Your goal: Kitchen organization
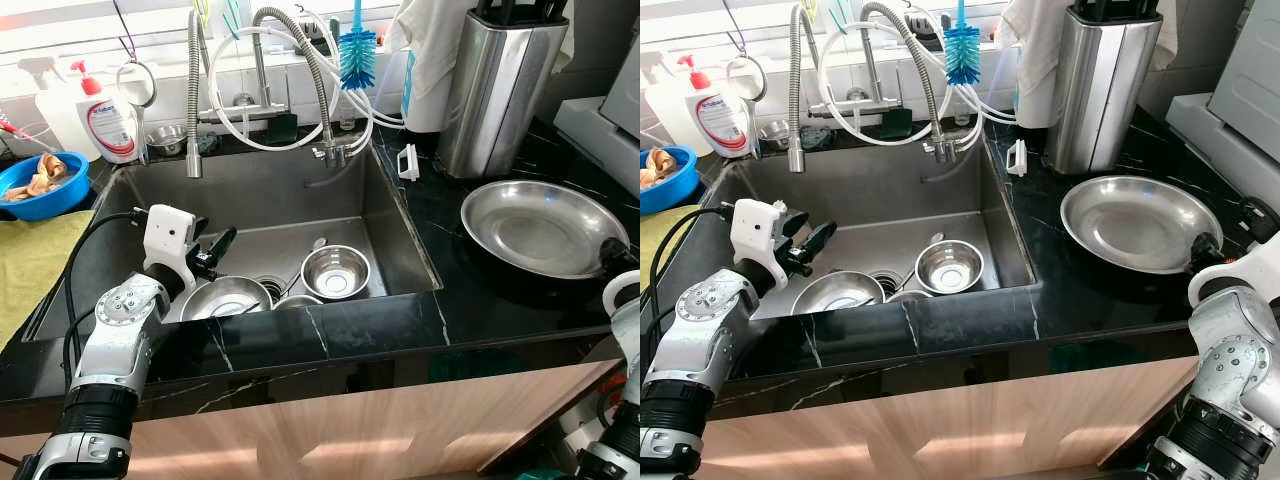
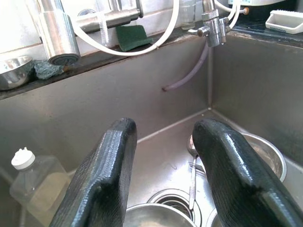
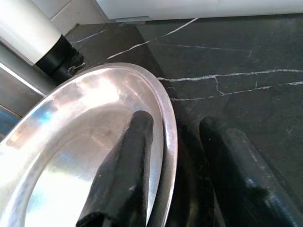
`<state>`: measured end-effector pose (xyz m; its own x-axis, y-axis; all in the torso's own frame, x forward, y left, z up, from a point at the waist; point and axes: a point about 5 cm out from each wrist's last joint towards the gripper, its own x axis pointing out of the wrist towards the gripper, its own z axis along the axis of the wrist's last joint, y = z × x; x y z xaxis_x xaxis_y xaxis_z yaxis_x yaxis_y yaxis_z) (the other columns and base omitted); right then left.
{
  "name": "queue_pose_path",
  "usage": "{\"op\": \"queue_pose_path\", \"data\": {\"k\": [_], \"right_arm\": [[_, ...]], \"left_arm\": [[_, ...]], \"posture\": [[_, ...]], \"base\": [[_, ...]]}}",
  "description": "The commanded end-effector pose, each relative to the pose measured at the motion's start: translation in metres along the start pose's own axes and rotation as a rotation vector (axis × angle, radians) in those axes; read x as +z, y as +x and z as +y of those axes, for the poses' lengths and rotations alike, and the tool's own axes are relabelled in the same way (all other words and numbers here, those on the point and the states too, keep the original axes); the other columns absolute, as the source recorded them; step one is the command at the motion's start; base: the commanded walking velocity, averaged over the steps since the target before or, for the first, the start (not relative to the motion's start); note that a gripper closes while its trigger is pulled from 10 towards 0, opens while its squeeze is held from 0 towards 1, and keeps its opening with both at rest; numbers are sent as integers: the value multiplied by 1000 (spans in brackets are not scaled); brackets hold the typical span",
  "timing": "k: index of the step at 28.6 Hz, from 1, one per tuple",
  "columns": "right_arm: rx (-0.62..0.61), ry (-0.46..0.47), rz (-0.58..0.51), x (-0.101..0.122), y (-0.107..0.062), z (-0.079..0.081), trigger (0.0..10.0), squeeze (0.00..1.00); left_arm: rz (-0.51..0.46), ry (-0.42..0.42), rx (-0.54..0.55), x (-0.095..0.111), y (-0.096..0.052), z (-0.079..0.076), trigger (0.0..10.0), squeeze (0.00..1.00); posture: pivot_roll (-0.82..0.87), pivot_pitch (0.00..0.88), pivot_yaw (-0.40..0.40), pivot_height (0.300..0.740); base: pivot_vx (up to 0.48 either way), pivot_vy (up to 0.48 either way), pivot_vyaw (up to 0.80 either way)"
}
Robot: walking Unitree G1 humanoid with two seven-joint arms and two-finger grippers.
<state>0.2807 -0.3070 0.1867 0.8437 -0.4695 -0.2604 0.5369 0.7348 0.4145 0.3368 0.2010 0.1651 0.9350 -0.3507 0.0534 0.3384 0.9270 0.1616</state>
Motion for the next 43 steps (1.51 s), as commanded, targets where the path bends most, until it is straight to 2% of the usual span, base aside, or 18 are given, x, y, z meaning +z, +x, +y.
{"op": "queue_pose_path", "data": {"k": [1, 15, 18, 20, 22, 23, 26, 30, 33, 34, 37, 41, 43], "right_arm": [[6, 19, -7, 3, 0, 3, 0, 0], [30, 38, -12, 5, 1, 9, 0, 0], [138, 89, -53, 9, -2, 21, 0, 0], [212, 90, -71, 11, -5, 29, 0, 0], [392, 70, -99, 15, -14, 51, 0, 0], [547, 3, -131, 16, -25, 69, 10000, 0], [703, -43, -164, 14, -38, 86, 10000, 0], [804, -97, -180, 10, -43, 94, 10000, 0], [969, -149, -184, 1, -53, 103, 10000, 0], [1069, -169, -171, -5, -60, 108, 10000, 0], [1210, -208, -138, -18, -66, 107, 10000, 0], [1288, -262, -93, -35, -68, 102, 10000, 0], [1287, -283, -81, -39, -65, 99, 10000, 0]], "left_arm": [[0, 6, -14, 2, -1, -1, 10000, 0], [3, 10, -21, 0, -2, -5, 10000, 0], [1, 10, -18, 1, -2, -4, 10000, 0], [0, 11, -16, 1, -1, -4, 10000, 0], [-4, 11, -7, 2, -1, -4, 10000, 0], [-10, 9, 15, 3, 0, -2, 10000, 0], [-17, 3, 60, 5, 1, 3, 10000, 0], [-23, -11, 83, 6, -1, 7, 10000, 0], [-27, -17, 84, 6, 0, 6, 10000, 0], [-32, -24, 82, 6, 0, 4, 10000, 0], [-39, -49, 85, 6, 1, 1, 10000, 0], [-45, -66, 79, 7, 2, -1, 10000, 0], [-50, -78, 84, 8, 1, 0, 10000, 0]], "posture": [[-74, 0, 62, 740], [-73, 0, 61, 740], [-73, 0, 61, 740], [-73, 0, 62, 740], [-74, 0, 61, 740], [-75, 0, 60, 740], [-75, 0, 60, 740], [-72, 0, 59, 740], [-73, 0, 58, 740], [-73, 0, 58, 740], [-74, 0, 56, 740], [-70, 0, 56, 740], [-66, 0, 55, 740]], "base": [[0, 0, 0], [0, 0, 0], [0, 0, 0], [0, 0, 0], [0, 0, 0], [0, 0, 0], [0, 0, 0], [0, 0, 0], [0, 0, 0], [0, 0, 0], [0, 0, 0], [0, 0, 0], [0, 0, 0]]}}
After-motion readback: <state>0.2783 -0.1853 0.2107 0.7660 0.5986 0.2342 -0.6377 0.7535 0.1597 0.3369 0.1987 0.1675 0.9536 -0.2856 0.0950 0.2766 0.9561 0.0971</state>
